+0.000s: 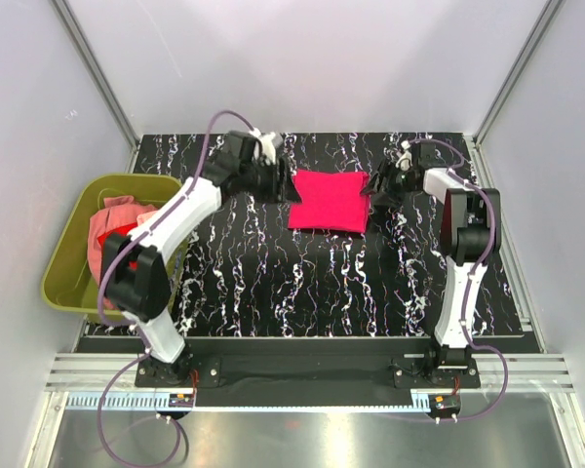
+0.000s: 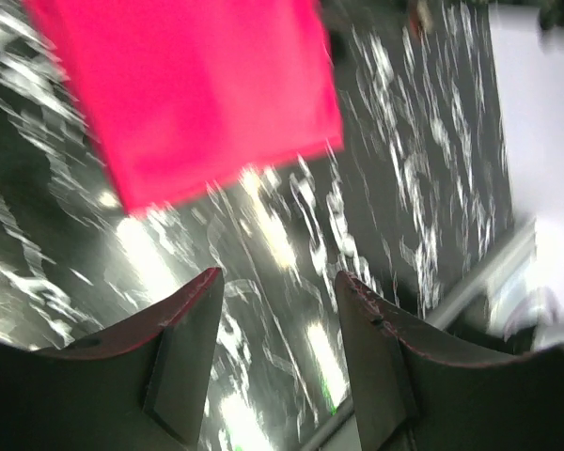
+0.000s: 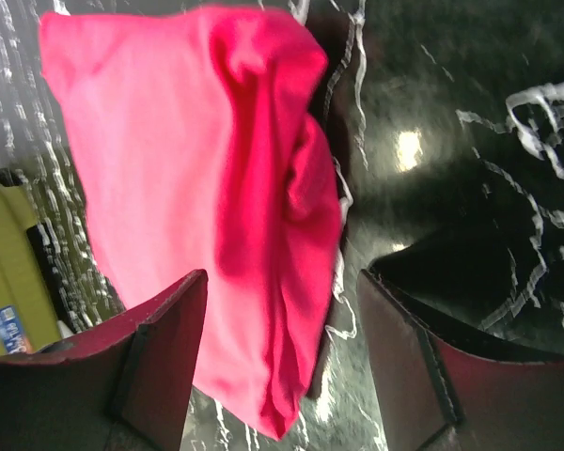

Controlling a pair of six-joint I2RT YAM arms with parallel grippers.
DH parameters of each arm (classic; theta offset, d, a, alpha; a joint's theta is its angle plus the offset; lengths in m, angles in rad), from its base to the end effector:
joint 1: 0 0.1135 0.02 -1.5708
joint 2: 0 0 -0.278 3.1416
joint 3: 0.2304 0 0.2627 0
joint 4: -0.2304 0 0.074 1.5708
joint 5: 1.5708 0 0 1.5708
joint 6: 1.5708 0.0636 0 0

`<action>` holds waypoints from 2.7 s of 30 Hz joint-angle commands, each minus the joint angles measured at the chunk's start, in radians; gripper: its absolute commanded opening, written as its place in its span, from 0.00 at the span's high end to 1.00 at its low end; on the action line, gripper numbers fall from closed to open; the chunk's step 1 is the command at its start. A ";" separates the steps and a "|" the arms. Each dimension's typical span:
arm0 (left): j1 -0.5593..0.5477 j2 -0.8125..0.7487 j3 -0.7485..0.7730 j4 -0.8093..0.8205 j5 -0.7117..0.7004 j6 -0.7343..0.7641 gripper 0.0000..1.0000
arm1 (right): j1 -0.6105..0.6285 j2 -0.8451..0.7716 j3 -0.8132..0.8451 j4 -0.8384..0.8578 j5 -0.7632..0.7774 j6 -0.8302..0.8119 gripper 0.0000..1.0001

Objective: Fold and stack the t-shirts
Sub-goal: Fold the tshirt, then neatly place the folded tshirt to the corner

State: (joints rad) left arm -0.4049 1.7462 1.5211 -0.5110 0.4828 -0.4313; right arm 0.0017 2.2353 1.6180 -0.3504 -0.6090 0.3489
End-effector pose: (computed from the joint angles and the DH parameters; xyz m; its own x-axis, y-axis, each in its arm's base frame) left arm 0.3816 -0.1957 0.3011 -0.8387 -0.0434 -0.5429 0.3463 0.7270 -0.5930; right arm 0.5062 0.0372 0.1293 -0.8854 0.2789 -0.3720 -0.0247 0.7708 0.6366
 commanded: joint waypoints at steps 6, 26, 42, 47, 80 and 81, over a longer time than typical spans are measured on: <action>-0.135 -0.194 -0.199 -0.063 0.048 0.118 0.44 | 0.004 -0.077 -0.050 -0.007 0.025 0.008 0.27; -0.143 -0.261 -0.268 0.040 0.166 0.089 0.44 | 0.004 0.090 0.069 0.071 -0.130 0.019 0.96; -0.141 -0.258 -0.263 0.043 0.171 0.088 0.44 | -0.085 0.171 0.245 -0.056 -0.210 -0.068 1.00; -0.141 -0.252 -0.257 0.040 0.174 0.088 0.44 | -0.092 0.198 0.284 -0.118 -0.242 -0.067 0.83; -0.137 -0.324 -0.260 0.002 -0.023 0.098 0.44 | 0.037 0.119 0.135 0.005 -0.051 -0.064 0.86; -0.135 -0.326 -0.260 0.003 -0.023 0.098 0.44 | 0.034 0.122 0.143 0.004 -0.051 -0.065 0.91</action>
State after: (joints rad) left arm -0.5453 1.4403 1.2518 -0.5297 0.4717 -0.3397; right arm 0.0422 2.3421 1.7149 -0.3428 -0.6643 0.3180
